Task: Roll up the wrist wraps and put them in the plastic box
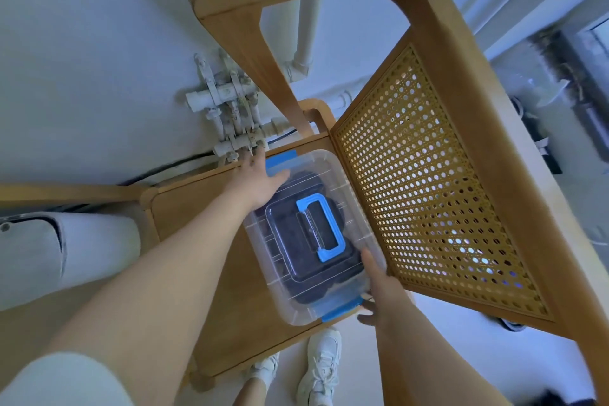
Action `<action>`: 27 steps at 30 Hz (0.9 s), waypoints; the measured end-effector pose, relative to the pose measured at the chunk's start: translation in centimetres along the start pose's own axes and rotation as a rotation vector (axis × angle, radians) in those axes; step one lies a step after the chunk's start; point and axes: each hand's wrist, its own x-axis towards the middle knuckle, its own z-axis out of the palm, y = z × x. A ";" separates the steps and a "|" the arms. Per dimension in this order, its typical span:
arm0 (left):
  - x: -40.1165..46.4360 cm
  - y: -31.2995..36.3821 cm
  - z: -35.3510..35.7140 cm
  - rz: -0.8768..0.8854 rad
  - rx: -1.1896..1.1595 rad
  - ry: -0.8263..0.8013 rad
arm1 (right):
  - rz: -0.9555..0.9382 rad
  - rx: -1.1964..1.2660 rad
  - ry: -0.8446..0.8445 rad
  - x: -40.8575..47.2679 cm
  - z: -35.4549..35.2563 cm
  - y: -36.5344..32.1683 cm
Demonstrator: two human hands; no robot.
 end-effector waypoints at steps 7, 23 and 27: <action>0.7 1.0 -1.2 0.093 -0.048 0.020 | 0.164 0.109 -0.162 -1.3 -1.0 -0.2; -1.3 1.1 1.3 0.260 0.387 0.367 | 0.065 -0.042 0.027 -0.9 0.4 -0.7; -3.3 1.0 1.1 0.272 0.392 0.206 | -0.079 -0.158 0.130 -2.0 0.3 0.3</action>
